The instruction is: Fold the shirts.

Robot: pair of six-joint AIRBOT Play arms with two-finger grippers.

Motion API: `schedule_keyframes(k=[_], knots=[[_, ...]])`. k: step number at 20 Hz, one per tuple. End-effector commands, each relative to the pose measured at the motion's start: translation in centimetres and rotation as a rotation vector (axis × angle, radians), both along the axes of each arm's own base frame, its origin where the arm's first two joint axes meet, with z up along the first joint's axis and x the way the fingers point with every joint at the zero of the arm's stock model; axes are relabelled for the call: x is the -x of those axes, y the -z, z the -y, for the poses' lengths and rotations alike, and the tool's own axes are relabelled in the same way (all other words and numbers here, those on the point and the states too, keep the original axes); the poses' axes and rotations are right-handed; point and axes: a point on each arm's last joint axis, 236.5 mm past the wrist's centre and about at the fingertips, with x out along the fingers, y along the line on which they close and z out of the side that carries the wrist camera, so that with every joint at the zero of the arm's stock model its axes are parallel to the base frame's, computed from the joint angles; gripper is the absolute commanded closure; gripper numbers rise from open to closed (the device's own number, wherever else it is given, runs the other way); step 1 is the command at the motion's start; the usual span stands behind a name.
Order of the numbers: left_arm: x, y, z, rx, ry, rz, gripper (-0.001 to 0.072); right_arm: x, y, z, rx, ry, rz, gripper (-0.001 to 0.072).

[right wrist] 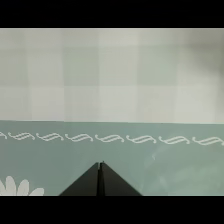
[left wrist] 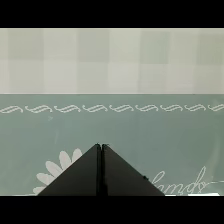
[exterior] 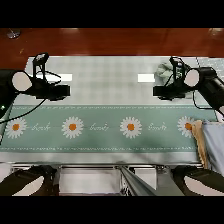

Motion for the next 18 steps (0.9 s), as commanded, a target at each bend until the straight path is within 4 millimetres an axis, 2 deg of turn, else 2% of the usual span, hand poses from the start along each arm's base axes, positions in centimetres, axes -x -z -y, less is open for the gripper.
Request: schedule_keyframes(k=[1,14,16,18], knots=[[0.0,0.0,0.0,-0.001,0.001,0.000,0.0679,0.0,0.0,0.0,0.000,0.000,0.000,0.0685],[0.0,0.0,0.0,-0.001,0.001,0.000,0.0679,0.0,0.0,0.0,-0.001,0.000,0.001,0.0685],[0.0,0.0,0.0,0.001,0.001,0.001,0.0679,-0.5,-0.2,-0.1,-0.004,0.002,0.021,0.0685],[-0.9,-0.4,0.2,0.009,-0.002,0.044,0.0679,-1.3,-0.5,-0.2,-0.010,0.005,0.056,0.0685]])
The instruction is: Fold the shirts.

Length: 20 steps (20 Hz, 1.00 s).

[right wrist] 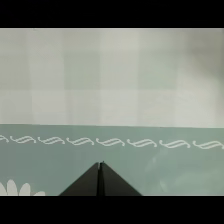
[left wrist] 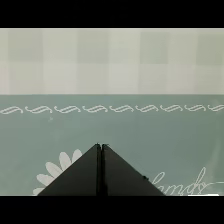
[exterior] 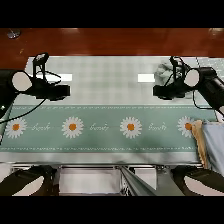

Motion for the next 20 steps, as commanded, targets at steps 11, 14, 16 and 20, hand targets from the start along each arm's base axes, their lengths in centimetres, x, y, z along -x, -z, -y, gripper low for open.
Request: schedule_keyframes(k=[11,14,16,20], knots=[[-9.4,-2.2,-1.2,-0.040,-0.026,0.371,0.0003,-13.4,-4.7,17.1,0.283,0.309,0.496,0.0077],[-9.6,-1.3,-2.1,-0.050,-0.043,0.351,0.0003,-13.0,0.1,26.4,0.314,0.512,0.304,0.0078],[-9.7,-1.1,-2.2,-0.058,-0.040,0.350,0.0004,-14.0,2.8,27.2,0.204,0.507,0.228,0.0078],[-9.7,-0.8,-2.2,-0.058,-0.040,0.344,0.0004,-16.6,6.5,22.9,0.012,0.410,0.147,0.0078]])
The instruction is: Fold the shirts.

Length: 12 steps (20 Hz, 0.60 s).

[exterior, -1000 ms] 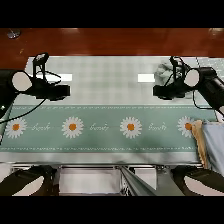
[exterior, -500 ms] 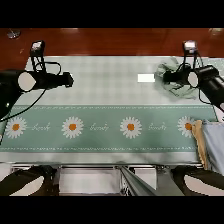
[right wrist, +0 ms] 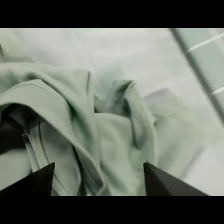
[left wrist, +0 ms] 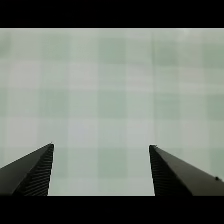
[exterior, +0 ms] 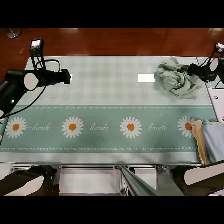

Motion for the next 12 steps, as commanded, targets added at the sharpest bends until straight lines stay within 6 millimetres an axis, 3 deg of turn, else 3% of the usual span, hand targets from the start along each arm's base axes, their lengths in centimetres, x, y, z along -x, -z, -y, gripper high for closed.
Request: schedule_keyframes(k=[1,3,5,7,8,10,12], knots=[[-0.2,0.2,-0.1,-0.004,-0.002,-0.001,0.0004,-1.3,3.6,-3.5,-0.181,-0.094,-0.080,0.0078],[0.0,0.5,-0.2,-0.006,-0.002,-0.013,0.0004,-0.7,4.9,-6.5,-0.220,-0.161,-0.160,0.0079],[0.8,1.1,-0.3,-0.014,-0.003,-0.054,0.0004,-0.1,5.0,-8.9,-0.238,-0.196,-0.209,0.0141],[2.4,1.5,-0.7,-0.031,-0.005,-0.144,0.0004,1.4,4.6,-11.2,-0.254,-0.282,-0.291,0.0605],[3.3,1.3,-1.0,-0.044,-0.003,-0.192,0.0004,1.9,3.9,-12.4,-0.271,-0.339,-0.320,0.0684],[5.0,-0.5,-1.9,-0.093,0.041,-0.236,0.0004,2.1,0.5,-13.8,-0.313,-0.387,-0.310,0.0685],[6.5,-4.1,-2.7,-0.104,0.051,-0.187,0.0004,0.8,-6.1,-13.9,-0.271,-0.403,-0.166,0.0685]])
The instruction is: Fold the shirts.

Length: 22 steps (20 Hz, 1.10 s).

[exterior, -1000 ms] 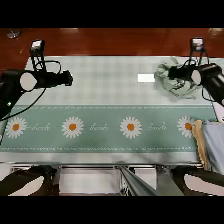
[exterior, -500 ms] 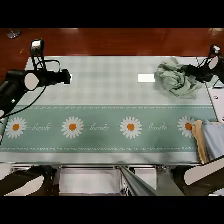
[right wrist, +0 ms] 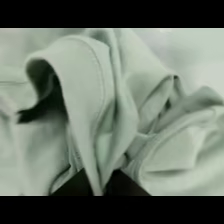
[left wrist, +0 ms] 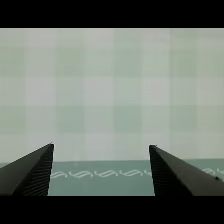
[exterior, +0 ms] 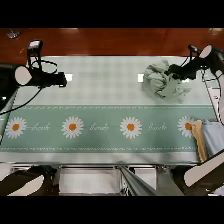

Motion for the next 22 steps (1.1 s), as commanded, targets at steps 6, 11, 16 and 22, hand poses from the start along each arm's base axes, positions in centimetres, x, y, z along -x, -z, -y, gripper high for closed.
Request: schedule_keyframes(k=[6,11,16,22], knots=[[11.8,-10.5,0.6,0.136,0.033,0.183,0.0004,1.9,-31.6,-2.8,0.055,-0.052,0.725,0.0685],[17.1,-7.9,4.2,0.362,0.060,0.171,0.0004,10.2,-44.1,-6.4,0.126,-0.158,1.024,0.0686],[17.6,-5.3,6.6,0.446,0.098,0.066,0.0004,18.7,-53.1,-12.2,0.119,-0.305,1.318,0.0686],[15.1,-3.8,6.6,0.456,0.052,0.077,0.0004,21.7,-42.1,-21.6,-0.058,-0.627,0.979,0.0686]])
